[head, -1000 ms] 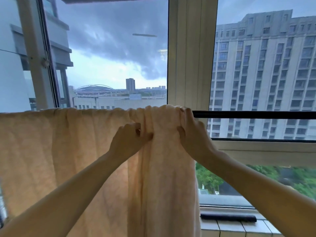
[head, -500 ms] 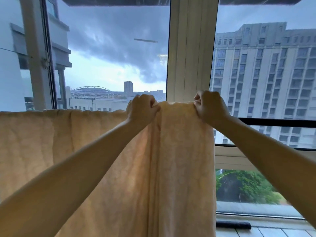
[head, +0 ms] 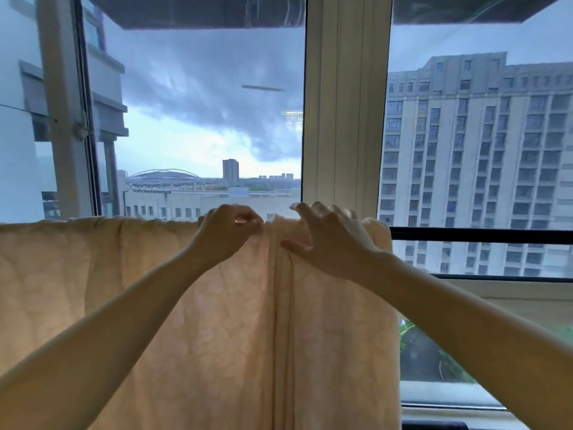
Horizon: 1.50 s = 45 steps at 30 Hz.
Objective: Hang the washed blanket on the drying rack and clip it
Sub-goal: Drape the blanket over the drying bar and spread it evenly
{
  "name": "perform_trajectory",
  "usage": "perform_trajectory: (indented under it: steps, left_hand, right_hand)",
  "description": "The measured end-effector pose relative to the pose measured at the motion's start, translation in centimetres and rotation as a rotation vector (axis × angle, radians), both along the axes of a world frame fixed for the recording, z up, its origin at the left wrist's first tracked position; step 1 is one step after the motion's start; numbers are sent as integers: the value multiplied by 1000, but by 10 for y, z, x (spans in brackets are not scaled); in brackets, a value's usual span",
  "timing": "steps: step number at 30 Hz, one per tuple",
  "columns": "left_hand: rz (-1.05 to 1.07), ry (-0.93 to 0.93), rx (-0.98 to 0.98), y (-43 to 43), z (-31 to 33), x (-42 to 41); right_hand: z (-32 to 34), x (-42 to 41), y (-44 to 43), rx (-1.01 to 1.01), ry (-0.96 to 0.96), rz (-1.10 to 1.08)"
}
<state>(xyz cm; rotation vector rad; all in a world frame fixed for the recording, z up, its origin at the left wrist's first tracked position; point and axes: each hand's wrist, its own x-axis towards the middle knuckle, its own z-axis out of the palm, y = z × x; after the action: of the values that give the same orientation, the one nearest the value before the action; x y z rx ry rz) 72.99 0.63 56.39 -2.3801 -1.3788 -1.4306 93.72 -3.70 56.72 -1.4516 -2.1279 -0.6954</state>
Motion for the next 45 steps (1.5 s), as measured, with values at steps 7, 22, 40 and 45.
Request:
perform_trajectory:
  steps: [7, 22, 40, 45]
  left_hand:
    - [4, -97, 62, -2, -2, -14]
    - [212, -155, 97, 7, 2, -21]
    - [-49, -11, 175, 2, -1, 17]
    - [8, -30, 190, 6, 13, 20]
  right_hand:
    - [-7, -12, 5, 125, -121, 13]
    - [18, 70, 11, 110, 180, -3]
    - [0, 44, -5, 218, 43, 157]
    - [16, 41, 4, 246, 145, 131]
